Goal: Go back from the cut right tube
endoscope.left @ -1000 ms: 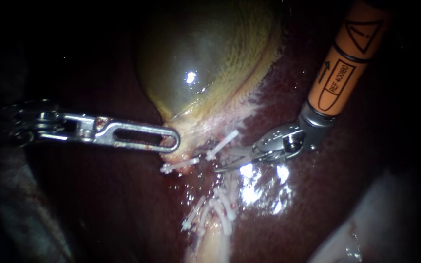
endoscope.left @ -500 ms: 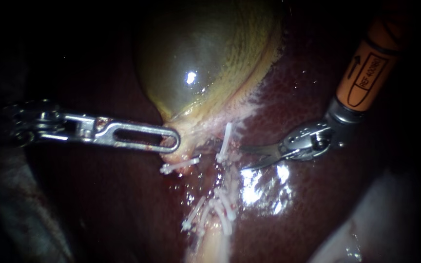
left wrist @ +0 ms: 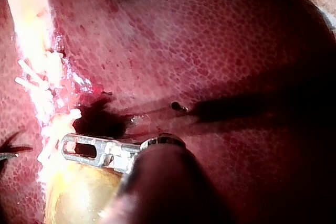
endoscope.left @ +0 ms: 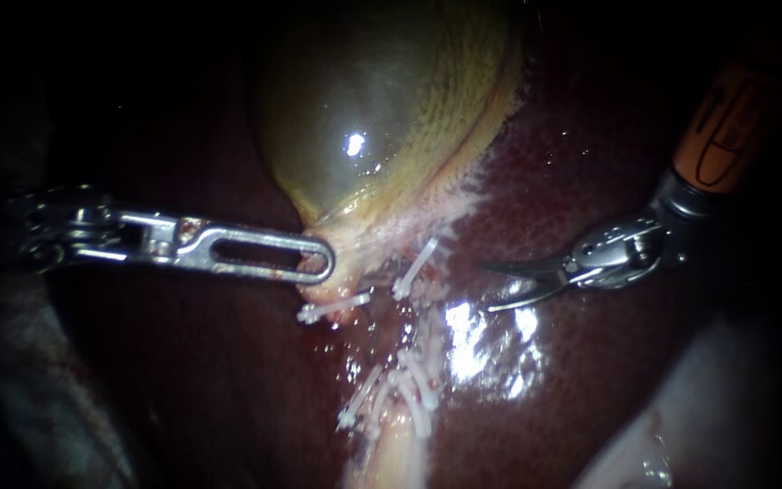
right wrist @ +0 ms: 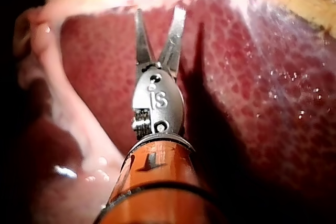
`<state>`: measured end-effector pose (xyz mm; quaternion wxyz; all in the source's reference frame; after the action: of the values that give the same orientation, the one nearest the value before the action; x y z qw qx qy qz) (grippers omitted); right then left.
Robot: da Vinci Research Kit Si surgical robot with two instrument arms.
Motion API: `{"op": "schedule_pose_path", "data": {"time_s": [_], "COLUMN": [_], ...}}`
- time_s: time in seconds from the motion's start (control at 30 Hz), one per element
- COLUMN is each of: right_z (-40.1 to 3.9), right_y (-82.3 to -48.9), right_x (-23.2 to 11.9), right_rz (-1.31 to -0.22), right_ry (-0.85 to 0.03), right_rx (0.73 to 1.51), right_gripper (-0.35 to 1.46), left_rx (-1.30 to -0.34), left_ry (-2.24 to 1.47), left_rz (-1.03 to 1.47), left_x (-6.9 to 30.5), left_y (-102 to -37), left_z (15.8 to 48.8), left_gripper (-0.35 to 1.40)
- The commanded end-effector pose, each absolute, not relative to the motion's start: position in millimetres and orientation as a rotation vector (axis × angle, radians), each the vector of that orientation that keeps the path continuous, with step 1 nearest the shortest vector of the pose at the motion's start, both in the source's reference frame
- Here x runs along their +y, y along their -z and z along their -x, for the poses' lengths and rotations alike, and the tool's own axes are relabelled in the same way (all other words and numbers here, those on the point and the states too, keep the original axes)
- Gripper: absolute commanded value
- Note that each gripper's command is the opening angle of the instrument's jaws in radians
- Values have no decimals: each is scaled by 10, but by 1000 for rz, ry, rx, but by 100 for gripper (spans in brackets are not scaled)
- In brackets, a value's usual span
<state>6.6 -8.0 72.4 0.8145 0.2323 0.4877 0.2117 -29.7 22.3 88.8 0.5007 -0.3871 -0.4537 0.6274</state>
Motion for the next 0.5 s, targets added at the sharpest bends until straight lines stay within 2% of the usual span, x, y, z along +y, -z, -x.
{"op": "schedule_pose_path", "data": {"time_s": [0.03,0.5], "right_z": [-64,-59], "right_y": [-722,-720], "right_x": [-79,-77], "right_rz": [-490,-470], "right_ry": [-440,-410], "right_rx": [1041,1048], "right_gripper": [54,69], "left_rx": [-1097,-1090], "left_ry": [-1517,-1520], "left_rz": [936,938], "left_x": [223,226], "left_y": [-889,-908], "left_z": [297,302], "left_gripper": [-35,-35]}}
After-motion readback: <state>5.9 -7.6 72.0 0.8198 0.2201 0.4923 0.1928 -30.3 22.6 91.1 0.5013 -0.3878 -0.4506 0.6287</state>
